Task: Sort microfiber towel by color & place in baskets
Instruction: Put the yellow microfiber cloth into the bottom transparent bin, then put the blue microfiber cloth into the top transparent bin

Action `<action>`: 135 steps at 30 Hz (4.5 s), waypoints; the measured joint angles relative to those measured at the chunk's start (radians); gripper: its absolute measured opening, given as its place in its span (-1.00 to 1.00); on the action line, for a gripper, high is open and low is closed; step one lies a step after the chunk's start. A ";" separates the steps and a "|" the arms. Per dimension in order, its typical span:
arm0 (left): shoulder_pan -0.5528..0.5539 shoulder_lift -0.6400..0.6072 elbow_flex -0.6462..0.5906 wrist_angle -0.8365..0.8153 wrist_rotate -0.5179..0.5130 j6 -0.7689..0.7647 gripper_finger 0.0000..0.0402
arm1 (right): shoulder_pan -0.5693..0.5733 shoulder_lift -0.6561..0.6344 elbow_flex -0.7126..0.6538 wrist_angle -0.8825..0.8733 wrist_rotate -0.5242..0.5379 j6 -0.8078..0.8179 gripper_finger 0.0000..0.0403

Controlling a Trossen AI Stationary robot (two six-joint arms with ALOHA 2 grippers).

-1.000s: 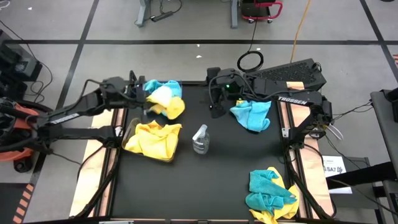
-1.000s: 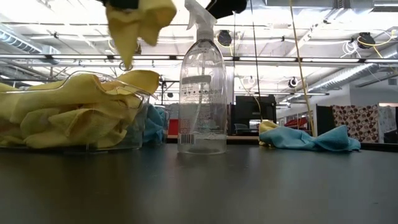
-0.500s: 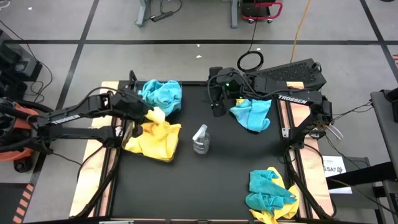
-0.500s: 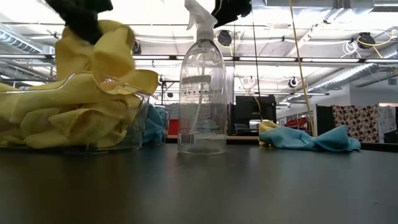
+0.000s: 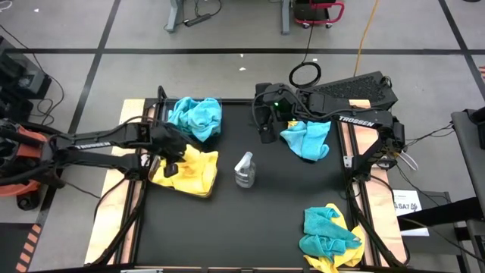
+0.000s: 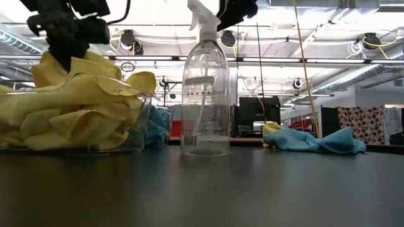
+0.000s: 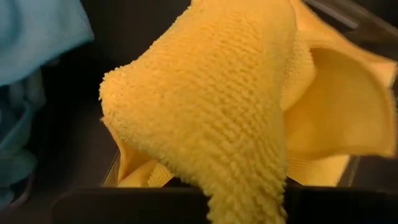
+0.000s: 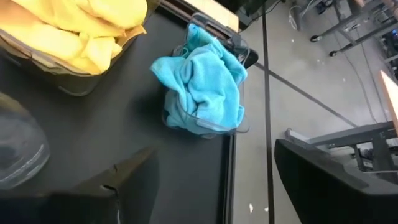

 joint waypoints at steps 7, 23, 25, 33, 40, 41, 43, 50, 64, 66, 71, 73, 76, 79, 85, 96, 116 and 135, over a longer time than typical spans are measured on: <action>-0.010 0.115 -0.001 0.002 0.005 0.008 -0.92 | 0.000 0.000 0.000 -0.020 -0.001 0.006 0.48; -0.188 0.400 0.002 0.006 -0.025 0.001 -0.90 | 0.000 0.000 0.000 -0.030 -0.019 0.013 0.48; -0.194 0.431 0.003 0.006 -0.032 -0.001 -0.90 | 0.000 0.000 0.000 -0.030 -0.033 0.014 0.48; -0.195 0.509 0.005 0.003 -0.046 -0.014 -0.90 | 0.000 0.000 0.000 -0.039 -0.032 0.021 0.48; -0.195 0.516 0.018 -0.006 -0.067 -0.024 -0.84 | 0.000 0.000 0.001 -0.051 -0.032 0.031 0.48; -0.195 0.512 0.024 -0.010 -0.069 -0.022 -0.79 | 0.000 0.000 0.001 -0.053 -0.031 0.032 0.48; -0.199 0.507 0.043 -0.026 -0.076 -0.020 -0.65 | 0.000 0.000 0.001 -0.053 -0.031 0.031 0.48; -0.198 0.491 0.160 -0.180 -0.085 -0.001 0.03 | 0.000 0.000 0.001 -0.078 -0.031 0.039 0.48; -0.198 0.402 0.395 -0.385 -0.041 -0.043 0.49 | 0.004 0.000 0.001 -0.107 -0.030 0.038 0.48; -0.198 0.385 0.423 -0.408 -0.048 -0.043 0.49 | 0.003 0.000 0.001 -0.117 -0.026 0.034 0.48; -0.198 0.340 0.468 -0.409 -0.142 -0.042 0.49 | -0.008 0.000 0.001 -0.163 -0.023 0.035 0.48; -0.198 0.324 0.473 -0.397 -0.209 -0.033 0.49 | -0.019 0.000 0.001 -0.183 -0.021 0.041 0.48; -0.198 0.307 0.473 -0.354 -0.320 -0.023 0.49 | -0.038 0.000 0.001 -0.218 -0.020 0.059 0.48; -0.198 0.303 0.473 -0.287 -0.390 0.002 0.49 | -0.061 0.000 0.001 -0.259 -0.020 0.076 0.48; -0.198 0.304 0.473 -0.076 -0.406 0.085 0.49 | -0.119 0.000 0.001 -0.365 -0.021 0.117 0.48; -0.198 0.304 0.412 0.266 -0.347 0.254 0.49 | -0.231 0.000 -0.093 -0.544 -0.049 0.209 0.48; -0.198 0.322 0.264 0.521 -0.113 0.321 0.49 | -0.372 0.000 -0.664 -0.310 -0.079 0.253 0.48; -0.198 0.322 0.264 0.550 -0.112 0.343 0.49 | -0.374 -0.005 -0.871 -0.016 -0.109 0.301 0.31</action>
